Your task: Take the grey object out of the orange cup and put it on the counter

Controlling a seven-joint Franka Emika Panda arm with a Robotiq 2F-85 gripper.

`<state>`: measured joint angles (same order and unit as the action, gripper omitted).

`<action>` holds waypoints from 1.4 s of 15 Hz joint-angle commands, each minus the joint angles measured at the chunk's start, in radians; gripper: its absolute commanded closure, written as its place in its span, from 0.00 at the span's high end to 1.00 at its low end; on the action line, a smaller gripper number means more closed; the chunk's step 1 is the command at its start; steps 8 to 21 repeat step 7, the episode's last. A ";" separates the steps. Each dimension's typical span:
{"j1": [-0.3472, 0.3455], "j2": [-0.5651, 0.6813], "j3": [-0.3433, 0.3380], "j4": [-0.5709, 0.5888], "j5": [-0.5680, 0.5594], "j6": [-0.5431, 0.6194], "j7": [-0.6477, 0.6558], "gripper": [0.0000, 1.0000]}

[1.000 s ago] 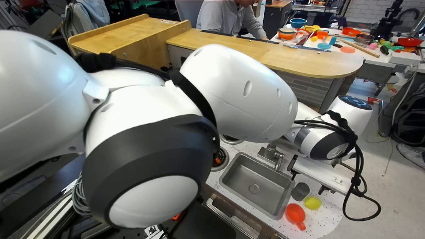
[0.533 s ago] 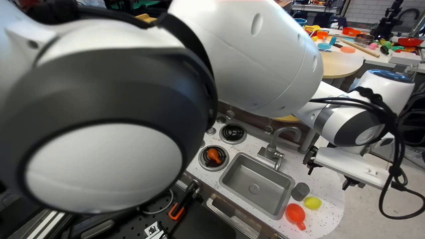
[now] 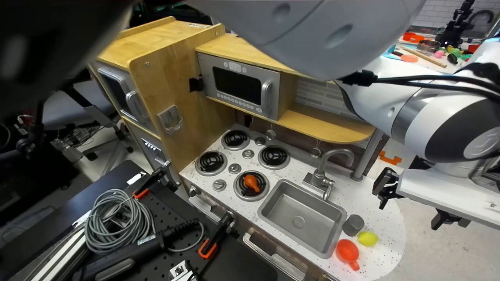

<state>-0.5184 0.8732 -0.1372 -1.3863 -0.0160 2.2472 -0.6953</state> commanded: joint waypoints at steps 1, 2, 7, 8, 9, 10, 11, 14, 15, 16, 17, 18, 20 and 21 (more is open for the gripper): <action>-0.009 -0.031 0.006 -0.035 -0.002 0.015 -0.008 1.00; -0.012 -0.053 0.004 -0.059 -0.001 0.017 -0.010 1.00; -0.010 -0.038 0.006 -0.052 -0.002 0.017 -0.009 1.00; -0.010 -0.038 0.006 -0.052 -0.002 0.017 -0.009 1.00; -0.010 -0.038 0.006 -0.052 -0.002 0.017 -0.009 1.00; -0.010 -0.038 0.006 -0.052 -0.002 0.017 -0.009 1.00; -0.010 -0.038 0.006 -0.052 -0.002 0.017 -0.009 1.00; -0.010 -0.038 0.006 -0.052 -0.002 0.017 -0.009 1.00; -0.010 -0.038 0.006 -0.052 -0.002 0.017 -0.009 1.00; -0.010 -0.038 0.006 -0.052 -0.002 0.017 -0.009 1.00; -0.010 -0.038 0.006 -0.052 -0.002 0.017 -0.009 1.00; -0.010 -0.038 0.006 -0.052 -0.002 0.017 -0.009 1.00; -0.010 -0.038 0.006 -0.052 -0.002 0.017 -0.009 1.00; -0.010 -0.038 0.006 -0.052 -0.002 0.017 -0.009 1.00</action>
